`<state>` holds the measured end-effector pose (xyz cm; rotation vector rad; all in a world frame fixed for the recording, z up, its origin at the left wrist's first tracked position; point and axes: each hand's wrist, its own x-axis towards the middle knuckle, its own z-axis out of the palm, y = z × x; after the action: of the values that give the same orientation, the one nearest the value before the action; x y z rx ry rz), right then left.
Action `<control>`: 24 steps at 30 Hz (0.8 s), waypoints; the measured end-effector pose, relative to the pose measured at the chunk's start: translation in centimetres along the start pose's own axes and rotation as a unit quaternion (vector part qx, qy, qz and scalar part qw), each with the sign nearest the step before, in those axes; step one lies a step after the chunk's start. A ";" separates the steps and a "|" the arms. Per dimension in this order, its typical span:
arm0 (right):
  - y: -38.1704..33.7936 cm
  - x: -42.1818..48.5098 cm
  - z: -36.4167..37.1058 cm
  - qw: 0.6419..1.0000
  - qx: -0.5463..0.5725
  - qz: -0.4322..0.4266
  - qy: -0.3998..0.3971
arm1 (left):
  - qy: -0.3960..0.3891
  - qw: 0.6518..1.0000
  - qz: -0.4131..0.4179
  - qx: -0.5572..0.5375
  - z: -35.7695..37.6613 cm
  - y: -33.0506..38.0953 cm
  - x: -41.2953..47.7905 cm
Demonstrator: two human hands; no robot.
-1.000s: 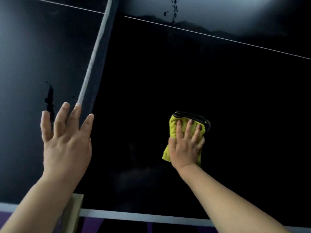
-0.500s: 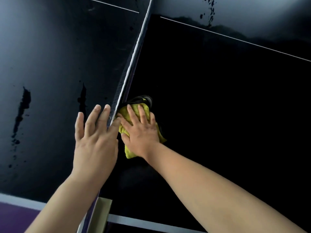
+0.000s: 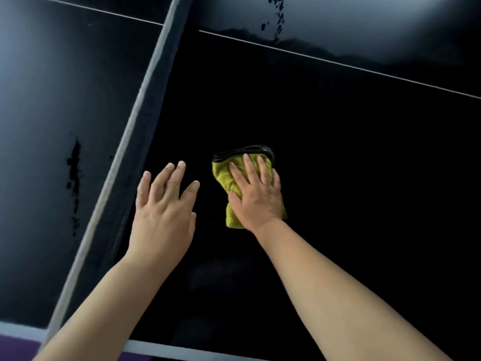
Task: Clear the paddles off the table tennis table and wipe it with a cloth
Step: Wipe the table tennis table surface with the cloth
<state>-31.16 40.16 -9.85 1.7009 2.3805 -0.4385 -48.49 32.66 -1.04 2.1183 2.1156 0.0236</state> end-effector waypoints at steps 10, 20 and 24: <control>21.9 -4.6 -0.9 0.972 0.015 0.229 0.046 | -0.026 0.997 0.061 -0.042 3.9 11.4 3.6; 22.9 -4.1 -1.1 0.931 0.059 0.355 0.055 | 0.018 0.989 0.045 -0.137 4.1 10.8 7.0; 16.8 -1.3 -1.1 0.943 0.045 0.327 0.042 | 0.041 0.988 0.012 -0.146 2.7 6.4 7.6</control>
<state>-14.88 44.46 -10.58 2.4362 1.6977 -0.3654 -41.76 40.02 -3.64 1.9979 1.9857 0.4035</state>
